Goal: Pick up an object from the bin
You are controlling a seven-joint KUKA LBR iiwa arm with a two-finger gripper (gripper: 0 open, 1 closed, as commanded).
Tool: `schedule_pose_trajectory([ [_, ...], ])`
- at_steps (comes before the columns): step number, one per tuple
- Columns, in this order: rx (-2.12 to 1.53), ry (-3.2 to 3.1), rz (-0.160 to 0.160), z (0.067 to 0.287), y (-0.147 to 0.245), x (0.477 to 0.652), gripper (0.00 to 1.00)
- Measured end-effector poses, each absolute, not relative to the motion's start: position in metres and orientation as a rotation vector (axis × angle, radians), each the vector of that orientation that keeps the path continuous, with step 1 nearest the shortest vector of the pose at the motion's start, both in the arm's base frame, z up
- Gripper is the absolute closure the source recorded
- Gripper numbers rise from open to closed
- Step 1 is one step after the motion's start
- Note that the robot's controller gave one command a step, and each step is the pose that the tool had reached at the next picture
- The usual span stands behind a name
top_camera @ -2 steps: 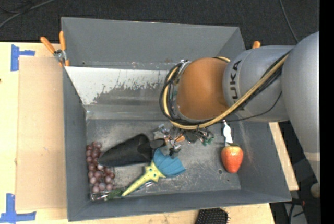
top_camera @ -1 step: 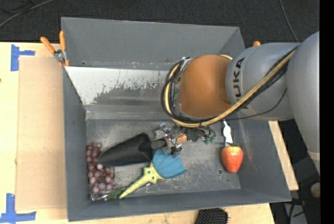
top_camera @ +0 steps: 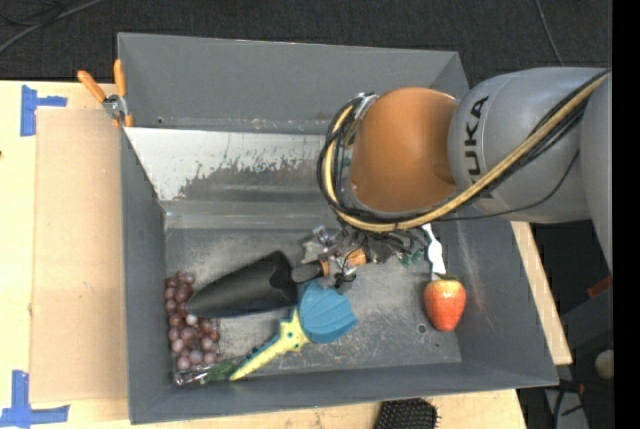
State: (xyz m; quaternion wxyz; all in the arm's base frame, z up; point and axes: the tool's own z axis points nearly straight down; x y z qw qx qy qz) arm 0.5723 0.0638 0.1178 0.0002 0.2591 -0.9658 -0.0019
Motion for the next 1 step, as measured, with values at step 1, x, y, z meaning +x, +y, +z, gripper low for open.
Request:
schedule_pose_trajectory([
  [1, 0.816, -3.043, -0.003, 0.1639, 0.0639, 0.5748, 1.0],
])
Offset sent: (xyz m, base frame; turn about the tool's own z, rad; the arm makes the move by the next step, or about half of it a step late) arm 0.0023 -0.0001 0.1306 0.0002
